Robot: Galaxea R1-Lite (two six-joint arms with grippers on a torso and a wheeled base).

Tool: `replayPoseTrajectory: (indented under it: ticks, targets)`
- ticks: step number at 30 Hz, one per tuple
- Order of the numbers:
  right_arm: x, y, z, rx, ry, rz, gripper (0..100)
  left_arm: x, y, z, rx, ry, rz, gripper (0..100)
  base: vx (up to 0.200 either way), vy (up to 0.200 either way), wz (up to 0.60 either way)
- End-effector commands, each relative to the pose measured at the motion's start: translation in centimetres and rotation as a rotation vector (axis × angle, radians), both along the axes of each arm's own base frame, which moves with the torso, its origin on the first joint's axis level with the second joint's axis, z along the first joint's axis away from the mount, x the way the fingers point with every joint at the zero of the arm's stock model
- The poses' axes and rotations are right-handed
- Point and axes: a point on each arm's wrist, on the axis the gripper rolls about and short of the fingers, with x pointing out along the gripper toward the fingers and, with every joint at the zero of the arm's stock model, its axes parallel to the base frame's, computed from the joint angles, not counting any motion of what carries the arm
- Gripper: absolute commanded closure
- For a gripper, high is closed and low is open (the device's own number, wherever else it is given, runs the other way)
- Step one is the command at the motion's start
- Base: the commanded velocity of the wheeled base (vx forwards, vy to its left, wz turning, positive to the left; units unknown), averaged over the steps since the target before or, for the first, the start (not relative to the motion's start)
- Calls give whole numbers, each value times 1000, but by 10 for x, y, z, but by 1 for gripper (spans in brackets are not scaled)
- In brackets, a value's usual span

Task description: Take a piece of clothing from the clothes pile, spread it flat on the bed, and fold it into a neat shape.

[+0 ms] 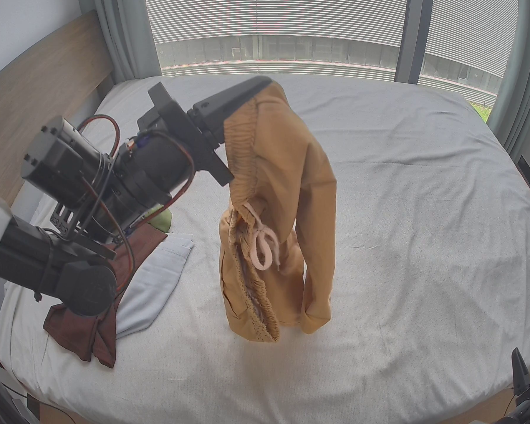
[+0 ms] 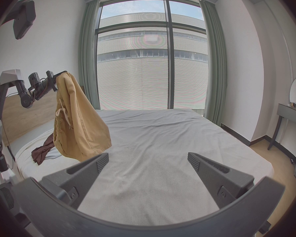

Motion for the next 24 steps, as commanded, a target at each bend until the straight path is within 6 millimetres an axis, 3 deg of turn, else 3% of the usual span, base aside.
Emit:
replayPoseTrajectory:
  ticks: [1, 6, 7, 10, 24]
  targets:
    - [0, 0, -5, 0, 3, 0, 0, -16, 8, 27, -57, -41, -28, 100, 0, 0, 0]
    - [0, 0, -5, 2, 3, 0, 0, -3, 1, -3, -7, 56, -32, 100, 0, 0, 0]
    - [0, 0, -5, 2, 3, 0, 0, 12, -7, -34, 57, 97, 4, 100, 0, 0, 0]
    - [0, 0, -5, 0, 3, 0, 0, 18, -12, -53, 123, 65, 48, 100, 0, 0, 0]
    - [0, 0, -5, -1, 3, -3, 0, 12, -7, -38, 110, 2, 65, 100, 0, 0, 0]
